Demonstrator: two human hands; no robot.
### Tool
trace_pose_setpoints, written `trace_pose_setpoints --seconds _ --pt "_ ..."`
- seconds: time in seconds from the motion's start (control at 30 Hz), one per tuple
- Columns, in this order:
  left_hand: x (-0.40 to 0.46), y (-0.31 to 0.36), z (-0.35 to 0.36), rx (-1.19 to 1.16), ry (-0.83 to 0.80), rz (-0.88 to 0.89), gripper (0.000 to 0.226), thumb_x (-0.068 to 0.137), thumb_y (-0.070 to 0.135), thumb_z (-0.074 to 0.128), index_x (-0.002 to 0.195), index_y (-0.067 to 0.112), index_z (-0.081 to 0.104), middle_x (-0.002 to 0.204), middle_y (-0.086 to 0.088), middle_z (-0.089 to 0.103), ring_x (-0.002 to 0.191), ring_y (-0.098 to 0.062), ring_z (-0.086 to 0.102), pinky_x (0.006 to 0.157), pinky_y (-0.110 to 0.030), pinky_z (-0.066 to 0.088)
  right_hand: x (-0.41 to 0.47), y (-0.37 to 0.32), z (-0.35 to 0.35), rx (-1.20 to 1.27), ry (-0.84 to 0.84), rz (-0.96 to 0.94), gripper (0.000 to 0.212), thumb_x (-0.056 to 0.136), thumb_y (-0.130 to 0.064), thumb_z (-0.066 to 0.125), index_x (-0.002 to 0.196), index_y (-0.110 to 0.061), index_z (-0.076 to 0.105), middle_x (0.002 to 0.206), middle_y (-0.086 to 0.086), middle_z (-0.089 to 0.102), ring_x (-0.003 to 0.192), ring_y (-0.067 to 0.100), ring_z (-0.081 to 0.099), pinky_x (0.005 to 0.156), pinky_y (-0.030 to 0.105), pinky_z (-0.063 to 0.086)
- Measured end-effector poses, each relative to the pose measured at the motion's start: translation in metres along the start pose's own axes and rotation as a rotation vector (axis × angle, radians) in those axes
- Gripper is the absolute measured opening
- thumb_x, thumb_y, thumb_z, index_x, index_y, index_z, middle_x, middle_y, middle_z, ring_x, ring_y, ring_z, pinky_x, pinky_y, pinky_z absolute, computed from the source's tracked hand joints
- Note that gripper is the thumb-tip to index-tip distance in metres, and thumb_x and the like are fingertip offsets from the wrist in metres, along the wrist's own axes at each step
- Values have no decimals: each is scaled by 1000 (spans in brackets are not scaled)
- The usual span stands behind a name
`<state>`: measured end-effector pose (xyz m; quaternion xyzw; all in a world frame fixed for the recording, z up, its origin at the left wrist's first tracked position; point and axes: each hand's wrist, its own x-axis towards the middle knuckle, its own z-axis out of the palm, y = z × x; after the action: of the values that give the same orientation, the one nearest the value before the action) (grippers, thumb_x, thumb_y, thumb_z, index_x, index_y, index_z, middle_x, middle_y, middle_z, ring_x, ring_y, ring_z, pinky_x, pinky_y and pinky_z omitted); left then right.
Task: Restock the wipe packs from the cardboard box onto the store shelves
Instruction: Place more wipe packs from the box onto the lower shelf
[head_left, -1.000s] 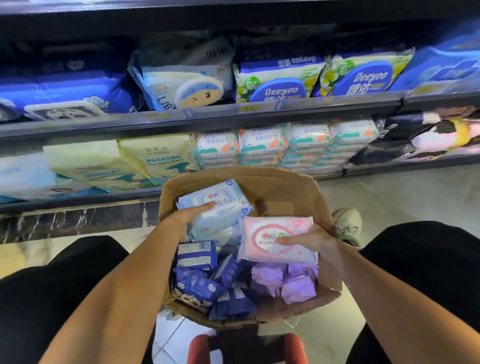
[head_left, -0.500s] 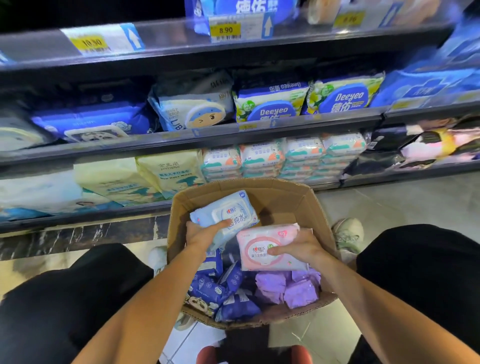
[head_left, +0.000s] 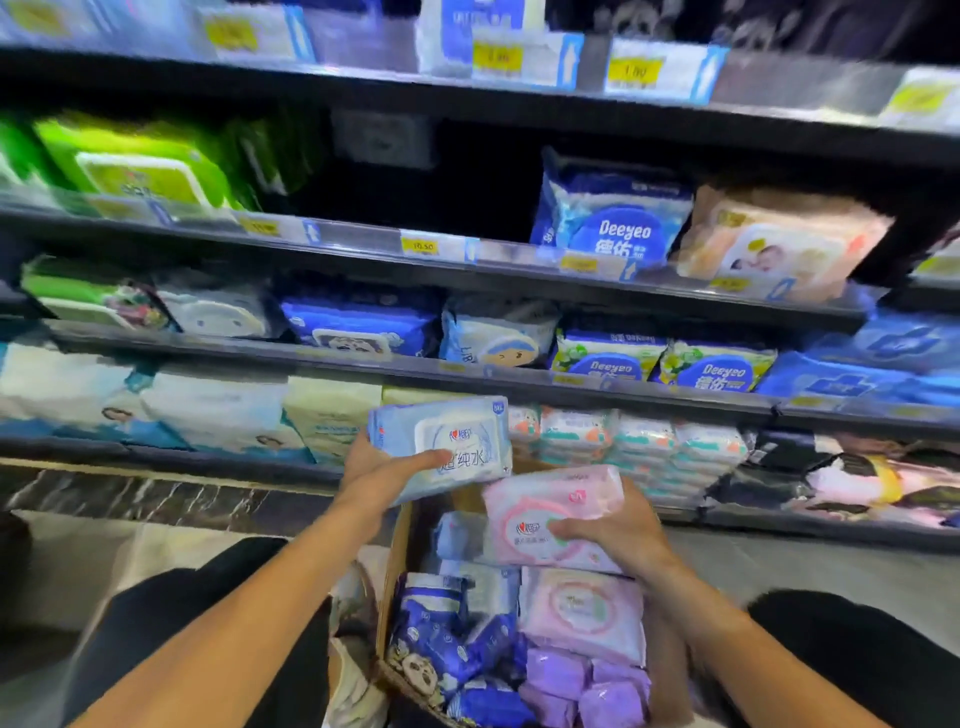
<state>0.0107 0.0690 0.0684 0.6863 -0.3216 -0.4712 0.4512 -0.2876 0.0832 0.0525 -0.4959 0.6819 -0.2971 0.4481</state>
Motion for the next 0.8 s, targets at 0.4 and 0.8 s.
trace_pose_setpoints --seconds 0.4,0.8 --pt "-13 73 -82 -546 143 275 70 54 18 95 117 24 65 107 1 75 100 -17 71 94 -40 55 -44 -175 -33 97 57 -371 58 56 1 94 105 -14 68 91 -2 78 82 13 75 68 25 59" --pt "-2 93 -109 -633 180 319 89 44 31 96 126 22 62 114 2 73 104 -14 70 90 -38 57 -15 -270 -7 499 100 -278 50 66 -15 90 111 -5 71 100 9 78 92 25 75 82 39 59"
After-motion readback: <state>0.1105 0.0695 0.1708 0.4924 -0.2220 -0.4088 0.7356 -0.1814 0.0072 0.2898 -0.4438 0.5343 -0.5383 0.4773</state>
